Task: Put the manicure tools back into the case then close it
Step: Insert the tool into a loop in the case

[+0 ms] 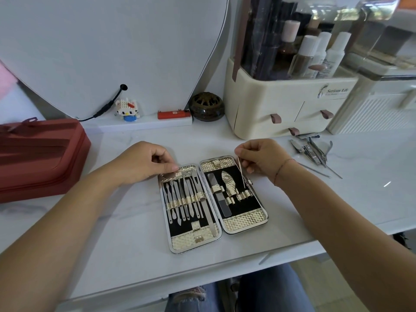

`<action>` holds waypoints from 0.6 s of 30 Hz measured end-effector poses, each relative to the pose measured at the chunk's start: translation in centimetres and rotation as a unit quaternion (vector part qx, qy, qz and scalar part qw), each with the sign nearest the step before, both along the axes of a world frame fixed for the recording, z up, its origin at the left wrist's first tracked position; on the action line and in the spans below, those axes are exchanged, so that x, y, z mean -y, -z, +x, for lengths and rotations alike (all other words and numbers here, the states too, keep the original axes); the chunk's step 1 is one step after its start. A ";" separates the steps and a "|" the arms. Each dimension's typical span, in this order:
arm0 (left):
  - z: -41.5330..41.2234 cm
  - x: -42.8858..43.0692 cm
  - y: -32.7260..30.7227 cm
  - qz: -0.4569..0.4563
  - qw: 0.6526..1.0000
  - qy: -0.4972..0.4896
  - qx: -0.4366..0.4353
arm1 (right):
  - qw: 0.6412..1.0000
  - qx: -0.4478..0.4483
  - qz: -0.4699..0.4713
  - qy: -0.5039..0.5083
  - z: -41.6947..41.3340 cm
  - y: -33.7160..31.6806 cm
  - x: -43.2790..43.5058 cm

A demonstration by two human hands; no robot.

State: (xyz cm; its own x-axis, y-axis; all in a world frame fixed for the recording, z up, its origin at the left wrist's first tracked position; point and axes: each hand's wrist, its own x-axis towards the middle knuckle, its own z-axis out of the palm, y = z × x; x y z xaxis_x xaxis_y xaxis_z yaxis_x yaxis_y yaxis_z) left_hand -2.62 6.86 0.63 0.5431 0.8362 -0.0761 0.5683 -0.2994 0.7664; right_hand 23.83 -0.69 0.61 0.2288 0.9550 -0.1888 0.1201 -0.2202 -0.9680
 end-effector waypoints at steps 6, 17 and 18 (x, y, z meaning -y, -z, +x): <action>-0.1 0.0 0.0 -0.001 1.000 -0.001 -0.005 | 0.996 0.064 -0.012 -0.064 0.0 -0.5 0.1; 0.0 0.1 -0.1 -0.002 1.000 -0.004 -0.004 | 0.960 0.212 0.008 -0.182 1.2 -0.9 1.6; 0.0 0.1 -0.1 -0.003 1.000 -0.003 -0.005 | 0.961 0.211 0.010 -0.180 1.2 -0.8 1.6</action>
